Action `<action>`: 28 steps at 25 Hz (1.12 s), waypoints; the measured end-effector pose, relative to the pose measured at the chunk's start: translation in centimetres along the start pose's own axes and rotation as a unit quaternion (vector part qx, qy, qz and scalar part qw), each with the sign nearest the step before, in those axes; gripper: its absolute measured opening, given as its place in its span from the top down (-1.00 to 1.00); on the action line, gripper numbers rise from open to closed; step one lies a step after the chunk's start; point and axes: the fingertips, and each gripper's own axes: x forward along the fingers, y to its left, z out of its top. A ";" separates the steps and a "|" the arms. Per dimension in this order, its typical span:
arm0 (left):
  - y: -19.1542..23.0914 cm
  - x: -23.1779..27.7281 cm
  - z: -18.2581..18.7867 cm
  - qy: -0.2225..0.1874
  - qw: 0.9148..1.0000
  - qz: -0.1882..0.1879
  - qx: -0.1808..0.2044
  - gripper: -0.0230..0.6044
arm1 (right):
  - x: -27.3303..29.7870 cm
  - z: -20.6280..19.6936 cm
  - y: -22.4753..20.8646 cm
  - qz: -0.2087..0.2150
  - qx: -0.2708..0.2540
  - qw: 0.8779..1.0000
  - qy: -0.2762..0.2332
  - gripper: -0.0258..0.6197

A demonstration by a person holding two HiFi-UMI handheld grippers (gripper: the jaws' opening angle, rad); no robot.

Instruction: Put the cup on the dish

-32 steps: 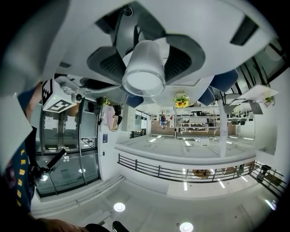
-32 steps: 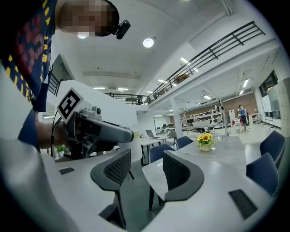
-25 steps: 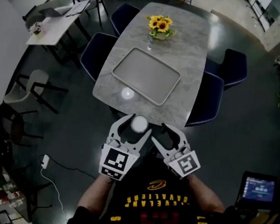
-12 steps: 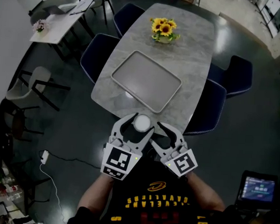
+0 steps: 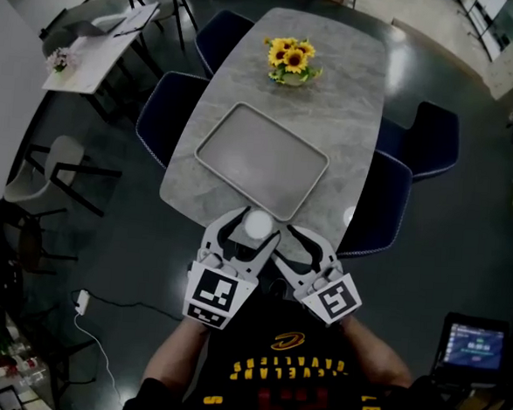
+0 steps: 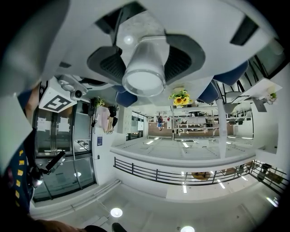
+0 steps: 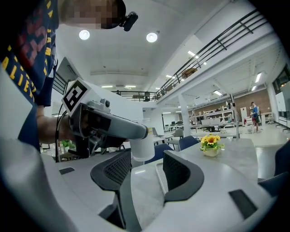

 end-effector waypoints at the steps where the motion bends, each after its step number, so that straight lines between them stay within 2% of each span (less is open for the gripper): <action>1: 0.4 0.3 0.2 0.000 1.000 -0.002 0.000 0.08 | 0.3 0.2 -0.3 -0.002 0.000 1.000 0.000 0.28; 12: 5.3 3.6 2.1 -0.006 0.999 -0.032 0.008 0.08 | 4.7 1.9 -4.2 -0.018 -0.006 1.000 0.000 0.28; 16: 6.9 4.8 2.9 -0.027 0.997 -0.069 0.028 0.08 | 6.3 2.2 -5.1 -0.013 -0.012 1.000 0.005 0.28; 23: 8.4 6.6 2.8 -0.028 0.981 -0.158 0.112 0.08 | 9.0 1.9 -7.2 -0.009 -0.036 0.999 0.019 0.28; 28: 8.3 7.8 2.2 -0.016 0.966 -0.220 0.137 0.08 | 10.6 1.0 -7.8 -0.005 -0.093 0.995 0.045 0.28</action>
